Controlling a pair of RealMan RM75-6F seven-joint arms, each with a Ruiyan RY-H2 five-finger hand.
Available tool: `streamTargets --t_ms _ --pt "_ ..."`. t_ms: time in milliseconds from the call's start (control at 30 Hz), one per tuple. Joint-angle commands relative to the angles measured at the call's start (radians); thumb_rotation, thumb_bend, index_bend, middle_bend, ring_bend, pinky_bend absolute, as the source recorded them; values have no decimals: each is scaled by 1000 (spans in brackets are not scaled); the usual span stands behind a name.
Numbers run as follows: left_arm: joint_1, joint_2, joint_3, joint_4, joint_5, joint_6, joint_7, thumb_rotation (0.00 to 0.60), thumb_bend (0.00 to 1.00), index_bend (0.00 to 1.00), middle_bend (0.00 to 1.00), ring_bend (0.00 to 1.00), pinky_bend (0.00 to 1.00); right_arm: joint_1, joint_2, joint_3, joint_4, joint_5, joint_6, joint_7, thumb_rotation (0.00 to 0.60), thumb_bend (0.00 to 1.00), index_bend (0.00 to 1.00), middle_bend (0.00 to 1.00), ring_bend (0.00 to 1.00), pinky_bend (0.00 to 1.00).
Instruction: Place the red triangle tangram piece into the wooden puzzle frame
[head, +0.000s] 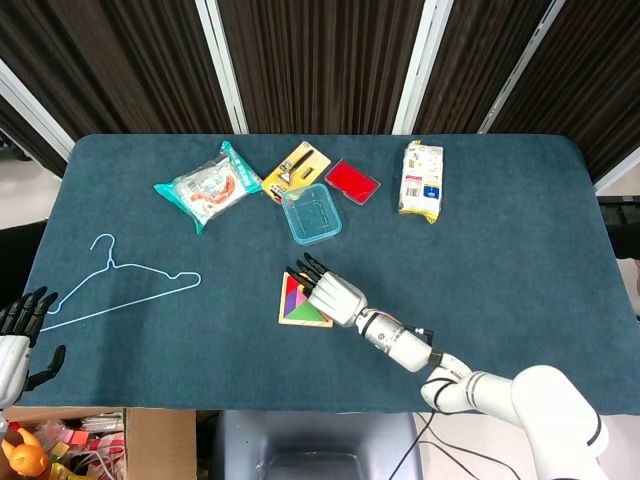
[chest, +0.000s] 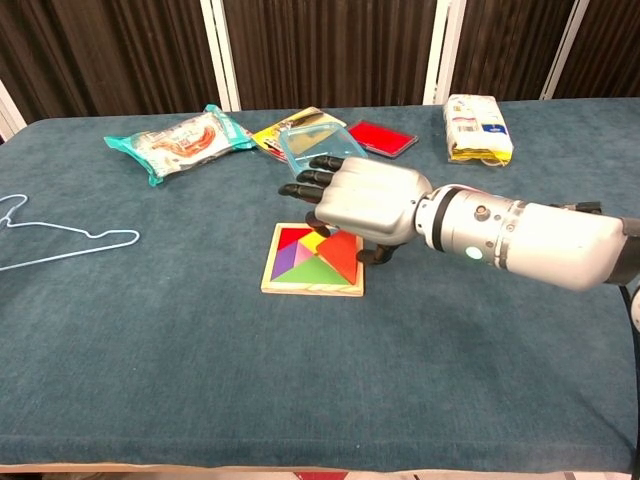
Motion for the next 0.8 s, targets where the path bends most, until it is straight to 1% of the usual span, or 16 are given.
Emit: streamTargets --t_ms 33,300,467,600,800 --pt "0 0 0 0 0 2 -1 600 461 0 0 0 111 -2 1 0 -1 1 -1 1 600 506 519 46 0 0" --pt "0 1 0 -2 0 1 1 600 462 0 0 0 110 -4 7 2 -4 0 3 8 600 506 465 46 0 0" --pt "1 0 1 -2 2 3 -1 600 462 0 0 0 110 -3 11 5 -6 2 2 13 600 506 447 46 0 0" --pt "2 2 1 -3 4 7 -2 600 462 0 0 0 110 -2 13 6 -9 -1 3 20 600 506 441 46 0 0" --pt "0 1 0 0 2 1 -5 600 462 0 0 0 110 -15 40 15 -35 -4 40 59 600 506 442 46 0 0"
